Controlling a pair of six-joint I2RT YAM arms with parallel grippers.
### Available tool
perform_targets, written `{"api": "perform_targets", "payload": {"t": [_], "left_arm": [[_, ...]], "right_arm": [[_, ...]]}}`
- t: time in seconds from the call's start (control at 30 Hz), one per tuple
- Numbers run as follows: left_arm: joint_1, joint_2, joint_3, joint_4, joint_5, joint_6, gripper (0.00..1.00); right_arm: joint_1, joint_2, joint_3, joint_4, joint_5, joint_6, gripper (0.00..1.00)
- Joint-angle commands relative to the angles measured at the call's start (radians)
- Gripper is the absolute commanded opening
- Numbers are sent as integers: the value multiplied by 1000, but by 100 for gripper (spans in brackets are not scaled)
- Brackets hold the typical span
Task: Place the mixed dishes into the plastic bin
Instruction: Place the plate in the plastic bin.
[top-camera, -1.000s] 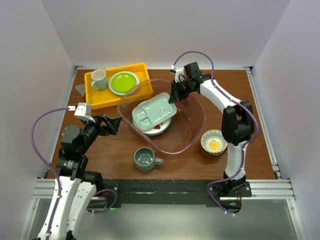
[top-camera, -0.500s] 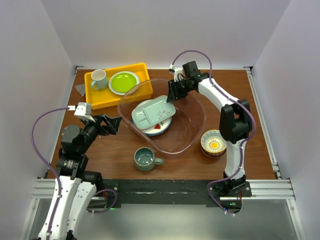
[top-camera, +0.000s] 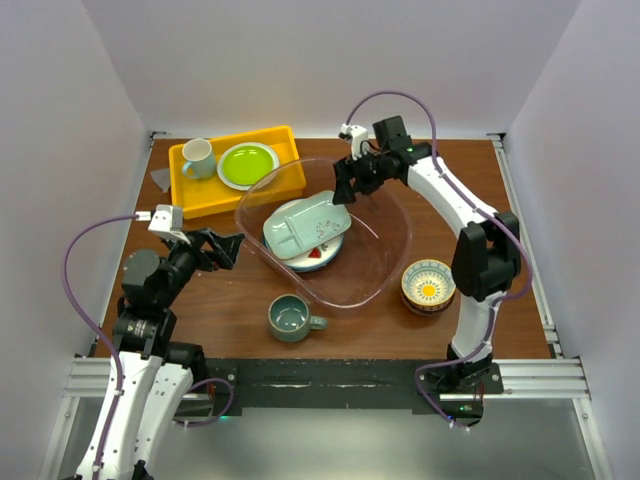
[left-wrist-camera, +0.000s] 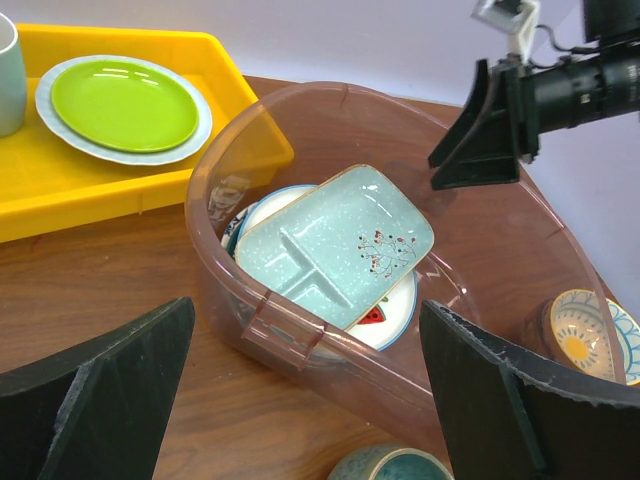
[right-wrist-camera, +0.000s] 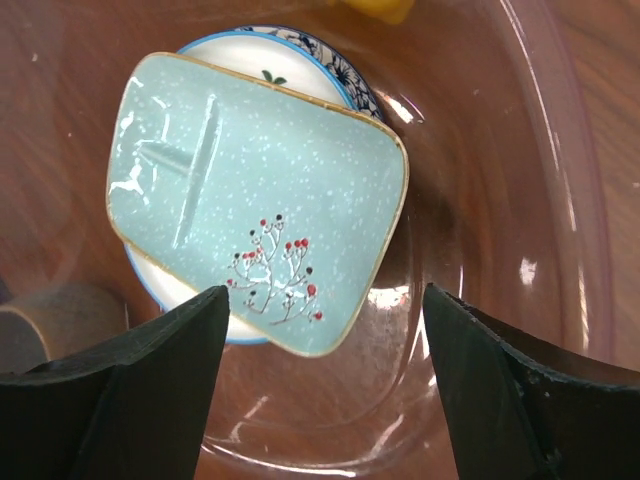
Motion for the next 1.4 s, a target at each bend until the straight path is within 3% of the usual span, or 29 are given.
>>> {"api": "perform_targets", "payload": {"t": [0.0,0.47,0.7,0.93,1.13,1.37], "left_arm": [[7,-3,-15,56,21,19,100],[7,3,-15,58,30,19,100],[7,9,-15,59,41,21,100],[7,12,-15,59,47,19,100],[6,12,-17,61,47,19,100],[6,9,-17,62,47,21,100]], "right_arm": [[-4,-119,-38,-5,10,-96,84],[-32,-432,-241,30,-56,-230,89],[-179,-618,-387,102,-195,-224,96],[-270,-784,-502,141,-211,-239,98],[-342,-833,-545,78,-220,-276,98],[-363,-824,-491,-88,-113,-366,98]]}}
